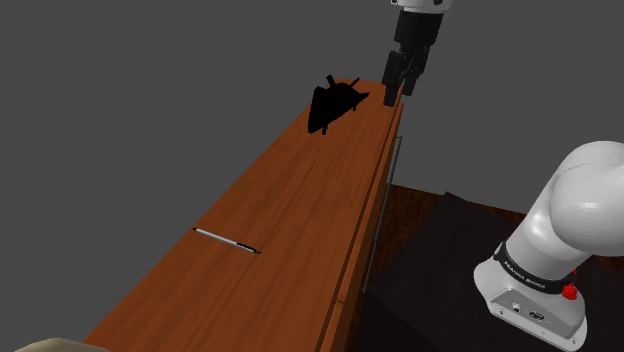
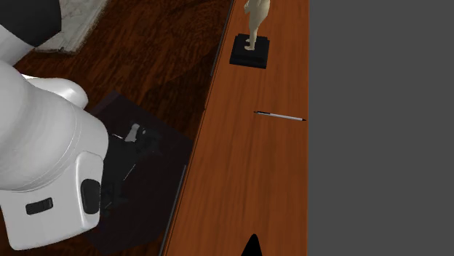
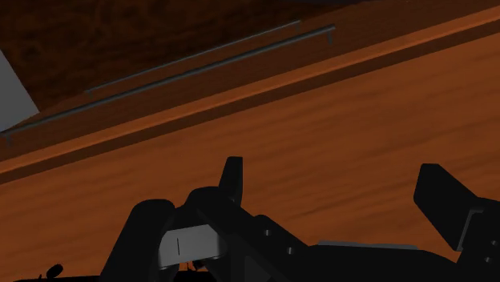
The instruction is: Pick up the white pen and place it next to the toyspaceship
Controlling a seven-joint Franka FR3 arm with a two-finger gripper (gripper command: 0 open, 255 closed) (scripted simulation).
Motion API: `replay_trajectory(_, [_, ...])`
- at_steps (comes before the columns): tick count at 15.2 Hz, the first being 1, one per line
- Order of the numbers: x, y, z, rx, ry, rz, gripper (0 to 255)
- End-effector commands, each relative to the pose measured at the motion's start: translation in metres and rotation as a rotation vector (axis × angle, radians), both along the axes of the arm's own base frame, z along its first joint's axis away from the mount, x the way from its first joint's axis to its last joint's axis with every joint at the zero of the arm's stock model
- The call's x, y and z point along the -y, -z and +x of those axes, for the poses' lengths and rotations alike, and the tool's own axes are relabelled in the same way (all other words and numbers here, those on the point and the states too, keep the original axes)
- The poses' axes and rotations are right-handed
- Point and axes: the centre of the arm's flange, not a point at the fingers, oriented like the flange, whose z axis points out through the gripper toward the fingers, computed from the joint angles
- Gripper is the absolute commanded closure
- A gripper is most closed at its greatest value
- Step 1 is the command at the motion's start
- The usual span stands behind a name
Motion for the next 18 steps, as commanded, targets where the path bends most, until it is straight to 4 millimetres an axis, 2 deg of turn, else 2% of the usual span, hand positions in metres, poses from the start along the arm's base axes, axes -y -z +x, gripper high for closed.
replay_trajectory(1, [-0.021, 0.014, 0.017, -0.001, -0.017, 0.011, 0])
replay_trajectory(18, [-0.186, 0.109, 0.118, -0.01, -0.163, 0.101, 0])
